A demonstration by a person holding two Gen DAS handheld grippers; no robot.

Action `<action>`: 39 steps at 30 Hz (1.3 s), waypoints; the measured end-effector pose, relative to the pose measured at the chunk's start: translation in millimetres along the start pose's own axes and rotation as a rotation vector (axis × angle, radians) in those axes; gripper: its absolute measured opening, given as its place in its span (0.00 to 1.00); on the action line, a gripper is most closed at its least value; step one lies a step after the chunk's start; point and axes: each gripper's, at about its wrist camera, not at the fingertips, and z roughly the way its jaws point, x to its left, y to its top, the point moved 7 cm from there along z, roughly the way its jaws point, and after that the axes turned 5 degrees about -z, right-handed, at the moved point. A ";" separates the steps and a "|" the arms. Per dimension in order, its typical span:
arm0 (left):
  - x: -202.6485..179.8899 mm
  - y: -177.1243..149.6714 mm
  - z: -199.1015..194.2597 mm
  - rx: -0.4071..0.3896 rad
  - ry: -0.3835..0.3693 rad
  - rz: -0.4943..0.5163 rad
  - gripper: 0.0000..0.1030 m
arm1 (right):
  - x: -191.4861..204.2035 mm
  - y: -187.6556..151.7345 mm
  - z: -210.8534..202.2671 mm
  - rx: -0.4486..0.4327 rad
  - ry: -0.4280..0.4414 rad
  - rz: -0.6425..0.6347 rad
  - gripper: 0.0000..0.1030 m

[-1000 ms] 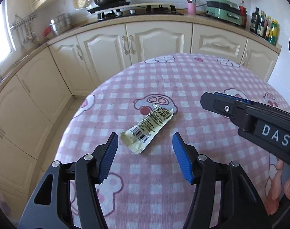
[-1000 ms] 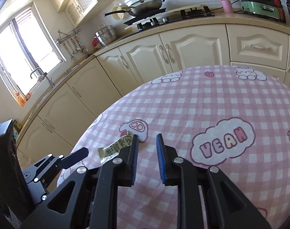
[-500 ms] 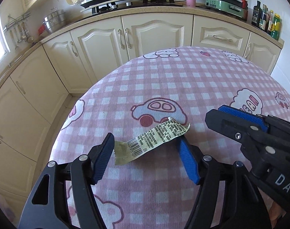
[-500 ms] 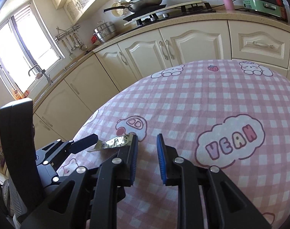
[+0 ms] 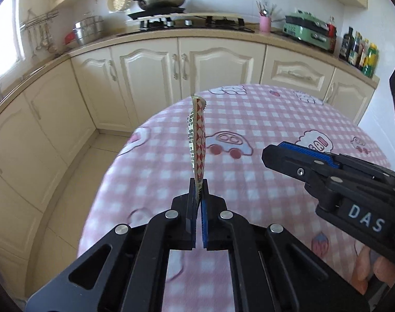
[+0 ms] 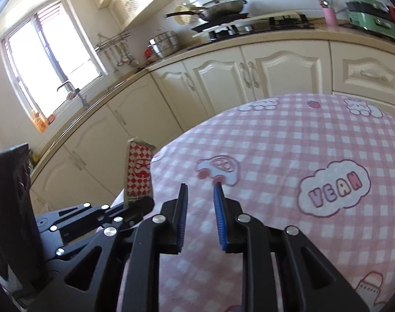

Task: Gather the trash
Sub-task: 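Carry the printed wrapper in the left tool over the blue bucket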

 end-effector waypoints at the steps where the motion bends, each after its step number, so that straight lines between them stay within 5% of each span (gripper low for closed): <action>1: 7.0 -3.9 -8.5 -0.005 0.000 -0.014 0.02 | 9.3 -2.0 -2.0 0.000 0.007 -0.013 0.20; 12: 115.4 -79.7 -95.4 -0.035 0.112 -0.212 0.02 | 156.0 -48.2 0.5 0.065 0.184 -0.148 0.20; 22: 201.8 -142.9 -126.0 -0.027 0.210 -0.392 0.02 | 260.1 -99.7 32.1 0.152 0.273 -0.255 0.20; 31: 271.2 -209.4 -71.9 0.074 0.240 -0.538 0.02 | 297.8 -163.4 119.9 0.293 0.250 -0.320 0.20; 39: 312.7 -278.9 23.0 0.220 0.228 -0.648 0.02 | 281.0 -243.5 228.3 0.472 0.144 -0.373 0.20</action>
